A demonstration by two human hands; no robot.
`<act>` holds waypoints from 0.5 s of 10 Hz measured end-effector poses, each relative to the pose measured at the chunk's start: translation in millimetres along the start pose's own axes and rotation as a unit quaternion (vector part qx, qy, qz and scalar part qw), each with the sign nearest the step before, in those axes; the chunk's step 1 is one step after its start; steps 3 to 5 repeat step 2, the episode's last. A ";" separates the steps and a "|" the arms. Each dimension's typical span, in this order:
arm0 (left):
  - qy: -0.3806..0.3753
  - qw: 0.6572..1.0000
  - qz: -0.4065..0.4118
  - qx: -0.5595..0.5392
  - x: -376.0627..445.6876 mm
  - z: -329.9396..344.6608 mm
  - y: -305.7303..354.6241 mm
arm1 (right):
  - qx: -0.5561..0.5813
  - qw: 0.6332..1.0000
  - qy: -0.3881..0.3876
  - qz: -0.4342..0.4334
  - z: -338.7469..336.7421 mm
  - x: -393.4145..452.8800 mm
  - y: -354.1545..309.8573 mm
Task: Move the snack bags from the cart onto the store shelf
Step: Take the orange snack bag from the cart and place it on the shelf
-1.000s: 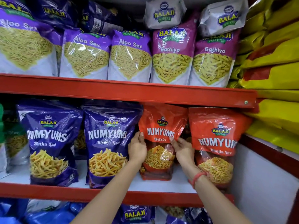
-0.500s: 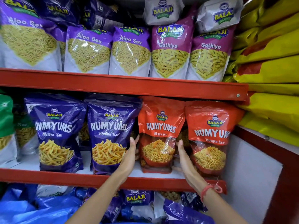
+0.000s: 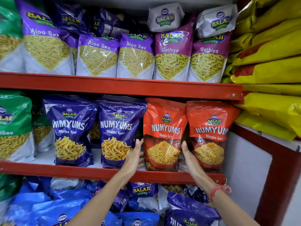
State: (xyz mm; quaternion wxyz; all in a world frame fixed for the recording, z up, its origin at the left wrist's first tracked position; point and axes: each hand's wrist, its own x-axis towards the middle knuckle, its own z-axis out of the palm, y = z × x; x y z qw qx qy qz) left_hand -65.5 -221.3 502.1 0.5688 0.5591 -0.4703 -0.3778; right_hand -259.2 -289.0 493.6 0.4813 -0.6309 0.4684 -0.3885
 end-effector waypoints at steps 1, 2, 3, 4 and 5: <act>-0.003 0.995 0.050 0.083 -10.2 -4.1 4.6 | -0.100 0.992 0.026 -0.077 -2.5 -15.7 -11.1; 0.085 0.967 0.178 0.160 -23.0 -12.2 29.6 | -0.140 0.956 0.141 -0.218 -23.1 -38.2 -49.4; 0.085 0.967 0.178 0.160 -23.0 -12.2 29.6 | -0.140 0.956 0.141 -0.218 -23.1 -38.2 -49.4; 0.085 0.967 0.178 0.160 -23.0 -12.2 29.6 | -0.140 0.956 0.141 -0.218 -23.1 -38.2 -49.4; 0.085 0.967 0.178 0.160 -23.0 -12.2 29.6 | -0.140 0.956 0.141 -0.218 -23.1 -38.2 -49.4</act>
